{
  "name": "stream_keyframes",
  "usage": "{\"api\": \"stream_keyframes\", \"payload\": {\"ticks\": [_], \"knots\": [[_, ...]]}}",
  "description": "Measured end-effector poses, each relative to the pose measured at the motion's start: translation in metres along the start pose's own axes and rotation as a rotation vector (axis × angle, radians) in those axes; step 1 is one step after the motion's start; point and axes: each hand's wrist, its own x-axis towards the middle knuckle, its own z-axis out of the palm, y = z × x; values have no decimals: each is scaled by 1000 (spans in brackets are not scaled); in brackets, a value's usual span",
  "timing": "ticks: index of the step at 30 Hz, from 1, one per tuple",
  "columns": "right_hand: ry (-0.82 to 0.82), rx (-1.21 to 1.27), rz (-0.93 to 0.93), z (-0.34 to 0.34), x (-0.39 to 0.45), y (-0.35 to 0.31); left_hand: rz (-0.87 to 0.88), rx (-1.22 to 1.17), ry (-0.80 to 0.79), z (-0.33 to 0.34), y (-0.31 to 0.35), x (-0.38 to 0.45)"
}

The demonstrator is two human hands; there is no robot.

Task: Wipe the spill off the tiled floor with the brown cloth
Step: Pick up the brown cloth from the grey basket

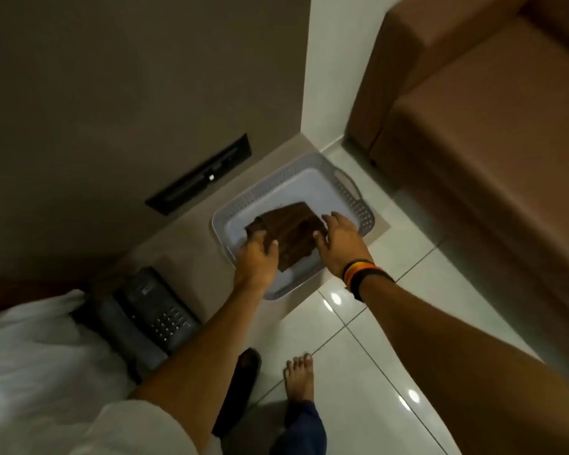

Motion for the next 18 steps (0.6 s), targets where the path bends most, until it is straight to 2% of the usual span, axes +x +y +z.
{"api": "stream_keyframes", "payload": {"ticks": [2, 5, 11, 14, 18], "knots": [[-8, 19, 6, 24, 35, 5, -57, -78, 84, 21, -12, 32], [-38, 14, 51, 54, 78, 8, -202, -60, 223, 55, -26, 72], [0, -58, 223, 80, 112, 5, -432, 21, 293, 84, -40, 103], [-32, 87, 290, 76, 119, 3, -403, -218, 239, 80, -34, 106], [7, 495, 318, 53, 103, 4, -242, -367, 248, 67, -7, 88]]}}
